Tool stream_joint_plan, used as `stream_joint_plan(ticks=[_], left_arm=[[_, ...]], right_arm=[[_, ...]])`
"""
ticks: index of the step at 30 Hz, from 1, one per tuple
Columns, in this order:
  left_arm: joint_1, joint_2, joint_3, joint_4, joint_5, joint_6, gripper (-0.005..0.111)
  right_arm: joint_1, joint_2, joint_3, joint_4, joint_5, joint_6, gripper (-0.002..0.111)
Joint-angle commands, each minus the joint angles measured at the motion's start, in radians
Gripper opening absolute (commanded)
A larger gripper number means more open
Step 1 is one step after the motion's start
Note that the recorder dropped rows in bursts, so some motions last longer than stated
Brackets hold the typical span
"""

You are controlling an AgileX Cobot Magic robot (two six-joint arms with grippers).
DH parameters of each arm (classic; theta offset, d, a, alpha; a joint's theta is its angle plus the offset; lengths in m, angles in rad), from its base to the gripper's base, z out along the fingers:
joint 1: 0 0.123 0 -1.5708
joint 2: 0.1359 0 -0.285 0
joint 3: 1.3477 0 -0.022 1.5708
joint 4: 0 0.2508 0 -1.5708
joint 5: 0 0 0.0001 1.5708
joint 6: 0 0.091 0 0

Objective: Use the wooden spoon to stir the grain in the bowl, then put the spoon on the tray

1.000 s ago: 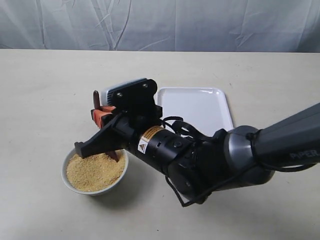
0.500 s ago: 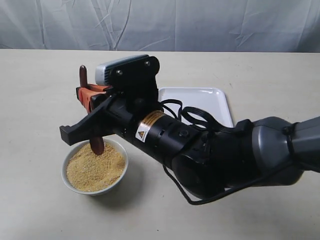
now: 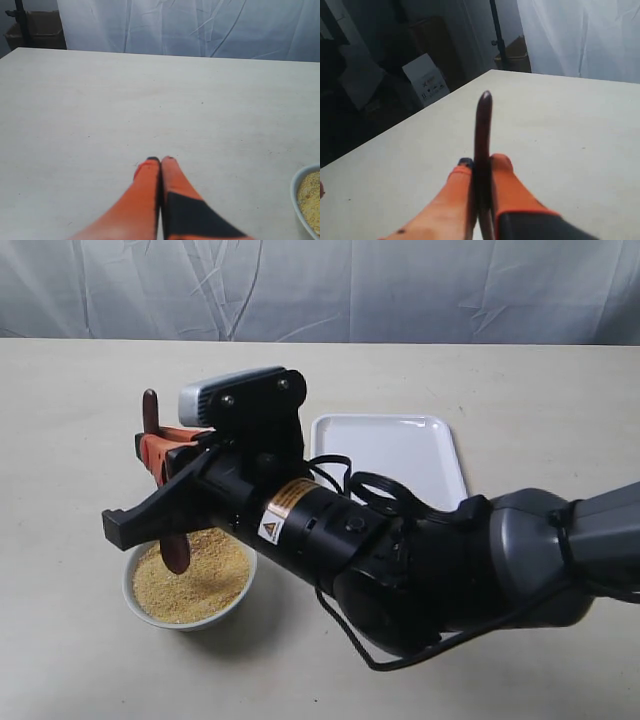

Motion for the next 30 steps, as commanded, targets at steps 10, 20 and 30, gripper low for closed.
stream_joint_plan(ticks=[10, 20, 30], left_arm=[[0.002, -0.004, 0.005, 0.000, -0.006, -0.001, 0.000], [0.002, -0.004, 0.005, 0.000, -0.006, -0.001, 0.000], [0.002, -0.004, 0.005, 0.000, -0.006, -0.001, 0.000]], right_arm=[[0.008, 0.103, -0.003, -0.032, -0.001, 0.050, -0.001], [0.006, 0.117, -0.003, 0.093, 0.000, -0.091, -0.001], [0.000, 0.005, -0.003, 0.105, 0.021, -0.139, -0.001]])
